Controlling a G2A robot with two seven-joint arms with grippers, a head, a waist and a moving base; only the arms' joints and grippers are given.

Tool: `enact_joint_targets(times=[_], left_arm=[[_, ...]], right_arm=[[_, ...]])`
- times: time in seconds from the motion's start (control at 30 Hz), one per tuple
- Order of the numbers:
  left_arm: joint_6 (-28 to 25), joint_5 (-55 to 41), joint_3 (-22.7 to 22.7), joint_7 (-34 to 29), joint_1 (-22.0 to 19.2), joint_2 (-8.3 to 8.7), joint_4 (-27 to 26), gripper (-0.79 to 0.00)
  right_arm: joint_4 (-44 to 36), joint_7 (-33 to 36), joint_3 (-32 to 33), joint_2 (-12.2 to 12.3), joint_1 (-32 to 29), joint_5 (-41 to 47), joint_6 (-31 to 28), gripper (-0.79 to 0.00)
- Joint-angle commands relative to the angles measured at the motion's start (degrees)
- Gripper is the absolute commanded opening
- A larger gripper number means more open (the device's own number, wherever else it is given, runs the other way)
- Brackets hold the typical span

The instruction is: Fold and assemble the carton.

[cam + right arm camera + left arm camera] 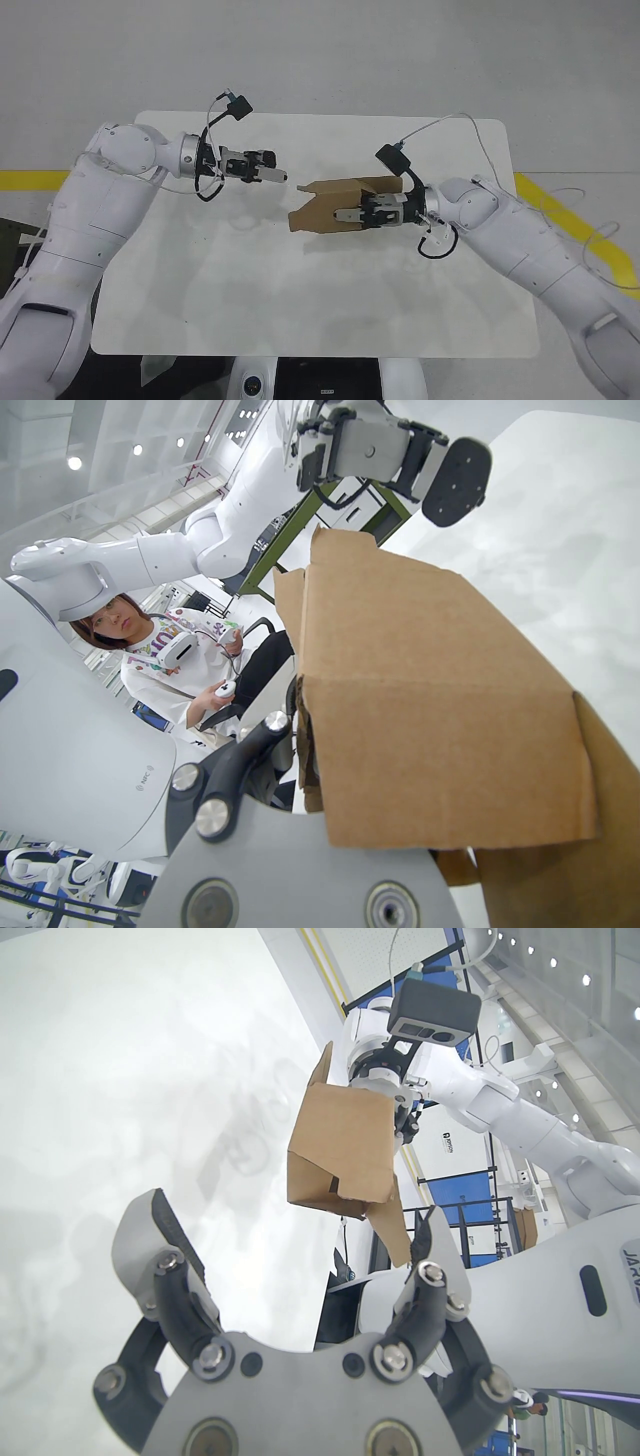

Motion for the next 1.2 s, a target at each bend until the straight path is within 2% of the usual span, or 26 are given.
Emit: enact_joint_targets(times=[0.0,0.3,0.7,1.17], left_arm=[[0.1,0.0,-0.1,-0.1,0.3,0.05,-0.2,0.000],[0.9,0.7,2.1,-0.5,0.6,-0.76,-1.1,0.000],[1.2,1.5,3.7,-1.2,0.1,-1.45,-1.4,0.000],[1.1,1.4,5.5,-1.1,-0.8,-2.43,-0.3,0.000]], right_arm=[[-0.8,0.0,-1.0,0.2,0.5,0.2,0.0,-0.785],[-1.8,0.0,-3.8,0.2,2.8,2.0,0.0,-0.785],[-1.7,0.0,-1.8,0.3,2.6,4.3,0.0,-0.785],[-2.5,0.0,-2.2,-0.7,2.7,3.9,0.0,-0.785]])
